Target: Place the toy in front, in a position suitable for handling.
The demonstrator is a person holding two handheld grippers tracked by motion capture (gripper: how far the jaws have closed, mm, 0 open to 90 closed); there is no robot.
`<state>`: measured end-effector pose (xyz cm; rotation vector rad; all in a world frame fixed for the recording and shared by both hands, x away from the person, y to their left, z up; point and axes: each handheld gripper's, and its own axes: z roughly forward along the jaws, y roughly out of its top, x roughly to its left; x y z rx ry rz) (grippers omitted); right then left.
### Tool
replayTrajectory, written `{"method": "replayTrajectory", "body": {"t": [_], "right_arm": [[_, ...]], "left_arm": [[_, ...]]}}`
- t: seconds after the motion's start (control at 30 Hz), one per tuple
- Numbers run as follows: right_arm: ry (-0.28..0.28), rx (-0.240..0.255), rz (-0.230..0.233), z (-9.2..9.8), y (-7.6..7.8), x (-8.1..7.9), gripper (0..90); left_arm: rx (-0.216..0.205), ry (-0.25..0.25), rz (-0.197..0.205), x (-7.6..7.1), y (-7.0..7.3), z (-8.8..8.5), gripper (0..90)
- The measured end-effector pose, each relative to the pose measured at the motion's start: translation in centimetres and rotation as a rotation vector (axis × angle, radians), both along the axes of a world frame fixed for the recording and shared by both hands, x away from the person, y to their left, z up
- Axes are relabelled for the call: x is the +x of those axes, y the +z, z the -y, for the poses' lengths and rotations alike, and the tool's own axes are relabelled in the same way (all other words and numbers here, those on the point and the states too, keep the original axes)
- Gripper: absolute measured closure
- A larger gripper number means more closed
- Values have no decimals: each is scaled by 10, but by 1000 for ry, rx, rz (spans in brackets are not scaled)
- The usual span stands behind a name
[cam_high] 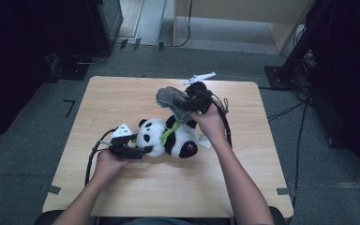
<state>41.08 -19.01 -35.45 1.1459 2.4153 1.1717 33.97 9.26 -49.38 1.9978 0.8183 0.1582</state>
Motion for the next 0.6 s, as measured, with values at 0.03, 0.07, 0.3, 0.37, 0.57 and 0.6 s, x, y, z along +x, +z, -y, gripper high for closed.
{"method": "replayTrajectory", "body": {"t": [0.03, 0.07, 0.3, 0.37, 0.57, 0.6], "right_arm": [[10, -8, -2, -5, -1, 1, 758], [17, -13, -3, -10, -3, 3, 758], [79, -28, -31, -31, -16, 4, 758], [101, -26, -29, -31, -22, 1, 757], [124, -1, -55, -33, -38, -2, 760], [130, -7, -53, -37, -38, -3, 760]], "left_arm": [[0, 0, 0, 0, 0, 0, 220], [0, 0, 1, 0, 0, 0, 220], [5, -6, 1, 0, 0, 0, 220], [7, -9, 2, 0, 0, -1, 219], [0, 15, 10, -4, -1, 1, 220], [4, 18, 12, -5, -1, 1, 220]]}}
